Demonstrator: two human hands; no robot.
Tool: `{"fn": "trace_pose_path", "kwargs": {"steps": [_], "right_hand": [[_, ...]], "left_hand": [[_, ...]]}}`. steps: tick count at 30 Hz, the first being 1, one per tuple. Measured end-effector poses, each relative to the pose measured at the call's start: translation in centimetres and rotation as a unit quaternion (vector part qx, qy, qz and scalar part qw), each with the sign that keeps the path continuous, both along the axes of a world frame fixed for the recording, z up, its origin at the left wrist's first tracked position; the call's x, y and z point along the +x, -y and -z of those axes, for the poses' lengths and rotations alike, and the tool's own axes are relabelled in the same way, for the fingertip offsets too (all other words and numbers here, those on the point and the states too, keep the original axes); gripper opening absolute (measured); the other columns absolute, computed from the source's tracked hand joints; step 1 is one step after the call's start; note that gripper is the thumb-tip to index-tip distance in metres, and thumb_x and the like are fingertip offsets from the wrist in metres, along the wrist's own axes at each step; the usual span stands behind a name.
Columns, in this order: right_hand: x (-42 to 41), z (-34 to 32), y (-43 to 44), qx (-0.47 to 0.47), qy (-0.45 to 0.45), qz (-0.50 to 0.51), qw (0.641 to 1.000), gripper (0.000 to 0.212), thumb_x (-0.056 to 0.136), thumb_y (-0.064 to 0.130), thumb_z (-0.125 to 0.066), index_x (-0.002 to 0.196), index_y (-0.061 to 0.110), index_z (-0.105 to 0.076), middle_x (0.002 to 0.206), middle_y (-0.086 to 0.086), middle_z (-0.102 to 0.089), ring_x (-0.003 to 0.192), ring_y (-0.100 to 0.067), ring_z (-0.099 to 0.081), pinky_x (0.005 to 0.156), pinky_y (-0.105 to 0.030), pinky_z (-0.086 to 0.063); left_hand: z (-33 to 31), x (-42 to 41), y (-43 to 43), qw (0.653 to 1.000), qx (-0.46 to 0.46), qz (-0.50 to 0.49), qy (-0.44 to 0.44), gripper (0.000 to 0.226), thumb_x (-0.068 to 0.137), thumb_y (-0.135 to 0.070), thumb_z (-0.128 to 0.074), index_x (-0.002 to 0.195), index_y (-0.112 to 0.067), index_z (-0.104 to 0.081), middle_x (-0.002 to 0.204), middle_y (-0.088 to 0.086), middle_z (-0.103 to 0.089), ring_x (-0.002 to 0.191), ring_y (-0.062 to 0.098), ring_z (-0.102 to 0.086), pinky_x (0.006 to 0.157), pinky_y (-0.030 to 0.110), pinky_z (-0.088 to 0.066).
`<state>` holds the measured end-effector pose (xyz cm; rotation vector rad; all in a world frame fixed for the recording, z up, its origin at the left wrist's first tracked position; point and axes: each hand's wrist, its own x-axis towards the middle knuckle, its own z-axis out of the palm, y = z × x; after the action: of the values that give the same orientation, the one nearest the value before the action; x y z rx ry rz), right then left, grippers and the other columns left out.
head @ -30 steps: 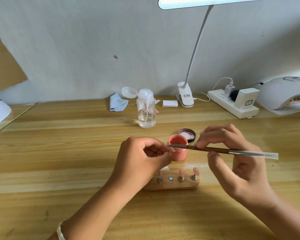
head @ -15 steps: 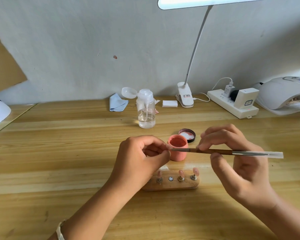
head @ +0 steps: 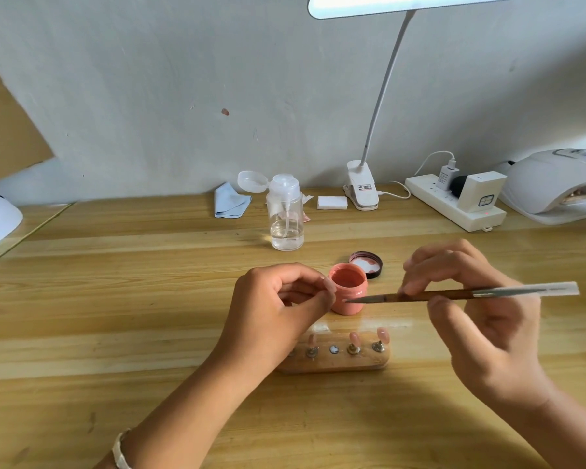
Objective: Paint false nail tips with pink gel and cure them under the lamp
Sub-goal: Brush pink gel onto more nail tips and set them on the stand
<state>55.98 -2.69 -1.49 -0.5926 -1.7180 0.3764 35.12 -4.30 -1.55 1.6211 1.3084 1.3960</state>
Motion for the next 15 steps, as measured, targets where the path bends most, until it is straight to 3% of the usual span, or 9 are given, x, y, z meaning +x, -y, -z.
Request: {"fn": "trace_pose_path", "kwargs": {"steps": [6,10,15], "right_hand": [[-0.4,0.1,-0.05,-0.013,0.013,0.006,1.0,0.018,0.084,0.014,-0.05,0.088,0.007,-0.066,0.095,-0.003,-0.065,0.097,-0.016,-0.063,0.087,-0.022,-0.044],[-0.2,0.09,-0.07,-0.005,0.008,-0.001,1.0,0.019,0.08,0.014,-0.049,0.079,0.005,-0.066,0.087,-0.012,-0.063,0.092,-0.024,-0.062,0.083,-0.027,-0.045],[0.05,0.04,-0.33,-0.002,-0.021,0.02,1.0,0.019,0.079,0.013,-0.047,0.079,0.006,-0.064,0.083,-0.012,-0.063,0.086,-0.025,-0.062,0.081,-0.029,-0.046]], "left_hand": [[0.06,0.05,-0.11,1.0,0.002,0.006,0.008,0.022,0.078,-0.002,-0.08,0.074,-0.024,-0.078,0.075,-0.005,-0.076,0.068,0.006,-0.07,0.065,0.014,-0.051],[0.12,-0.05,-0.1,1.0,0.0,0.007,0.005,0.023,0.078,-0.002,-0.08,0.074,-0.025,-0.077,0.076,-0.006,-0.076,0.069,0.007,-0.071,0.066,0.015,-0.052],[-0.1,-0.21,-0.09,0.998,-0.044,0.03,-0.016,0.023,0.076,-0.001,-0.079,0.071,-0.023,-0.076,0.075,-0.005,-0.075,0.061,0.007,-0.067,0.06,0.016,-0.048]]}}
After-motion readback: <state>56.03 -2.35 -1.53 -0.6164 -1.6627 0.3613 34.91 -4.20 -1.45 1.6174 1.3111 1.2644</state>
